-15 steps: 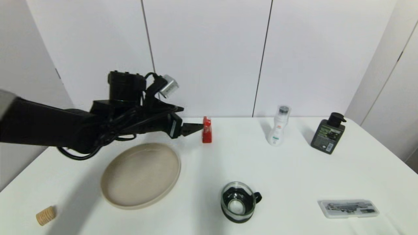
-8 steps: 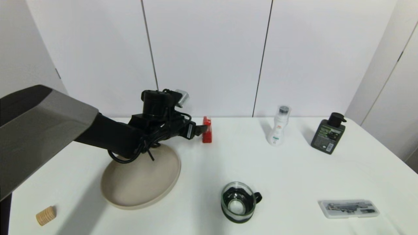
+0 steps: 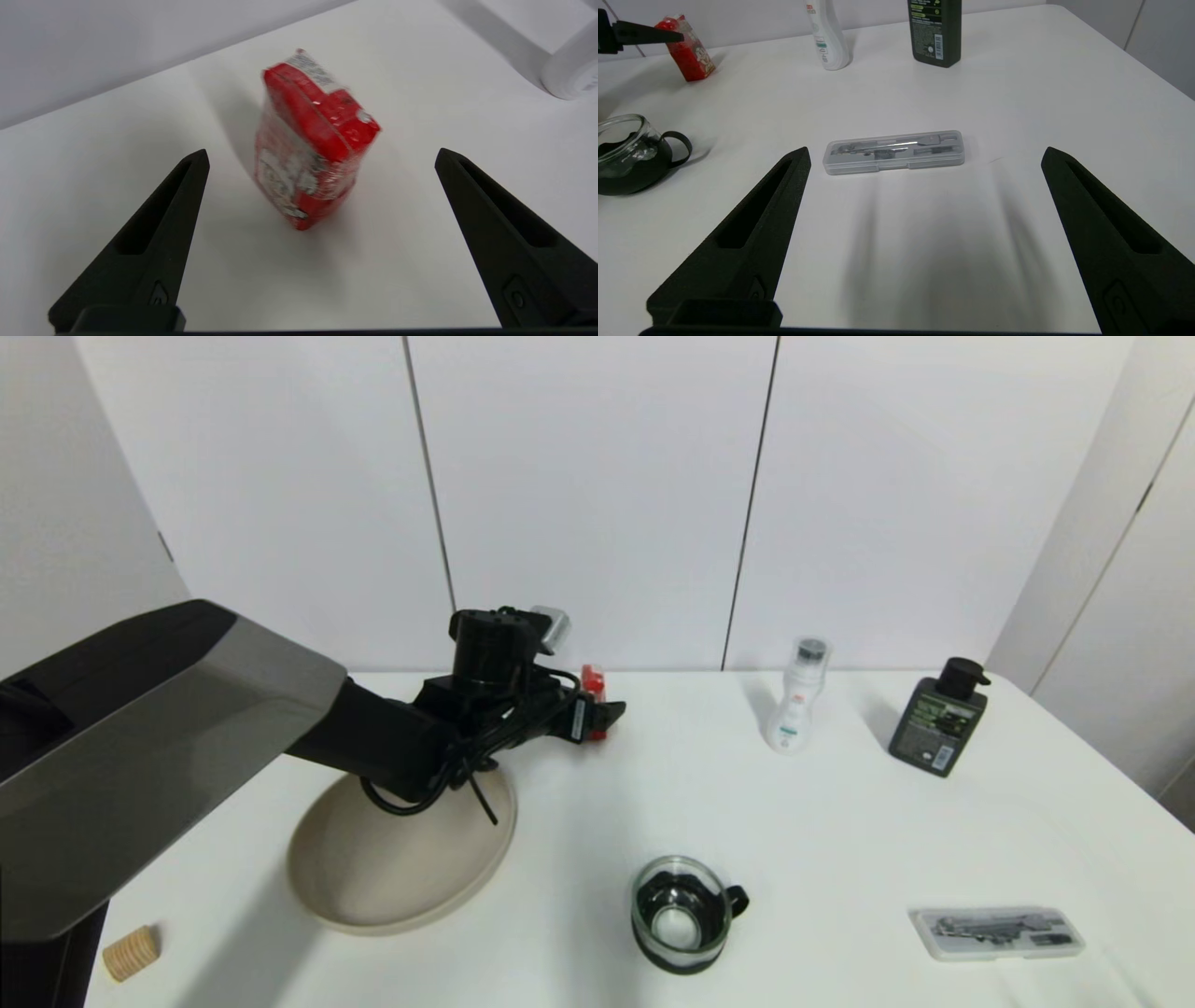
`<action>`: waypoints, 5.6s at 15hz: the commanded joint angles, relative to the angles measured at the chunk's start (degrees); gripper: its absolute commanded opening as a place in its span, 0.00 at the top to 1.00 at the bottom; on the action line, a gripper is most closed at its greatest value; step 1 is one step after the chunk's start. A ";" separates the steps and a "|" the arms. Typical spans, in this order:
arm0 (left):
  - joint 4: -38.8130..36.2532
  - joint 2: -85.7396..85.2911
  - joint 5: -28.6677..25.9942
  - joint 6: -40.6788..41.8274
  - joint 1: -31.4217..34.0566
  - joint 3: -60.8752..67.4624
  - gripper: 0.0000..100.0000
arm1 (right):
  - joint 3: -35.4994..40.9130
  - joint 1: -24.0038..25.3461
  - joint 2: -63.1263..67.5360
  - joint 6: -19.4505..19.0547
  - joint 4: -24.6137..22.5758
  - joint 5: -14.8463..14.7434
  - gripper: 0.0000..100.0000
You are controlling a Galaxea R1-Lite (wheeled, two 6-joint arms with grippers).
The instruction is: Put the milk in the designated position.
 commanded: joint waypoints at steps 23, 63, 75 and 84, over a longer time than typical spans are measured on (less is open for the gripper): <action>2.27 -6.22 3.06 0.22 -1.19 -0.25 1.00 | 0.00 0.00 0.07 0.03 0.01 0.00 0.00; -21.11 -24.06 -10.48 9.71 41.52 50.38 0.00 | 0.00 0.00 0.07 0.03 0.01 0.00 0.00; -19.09 -36.45 -10.57 8.65 42.67 54.25 0.00 | 0.00 0.00 0.07 0.03 0.01 0.00 0.00; -4.41 -67.48 -10.39 7.16 42.67 60.13 0.00 | 0.00 0.00 0.07 0.03 0.01 0.00 0.00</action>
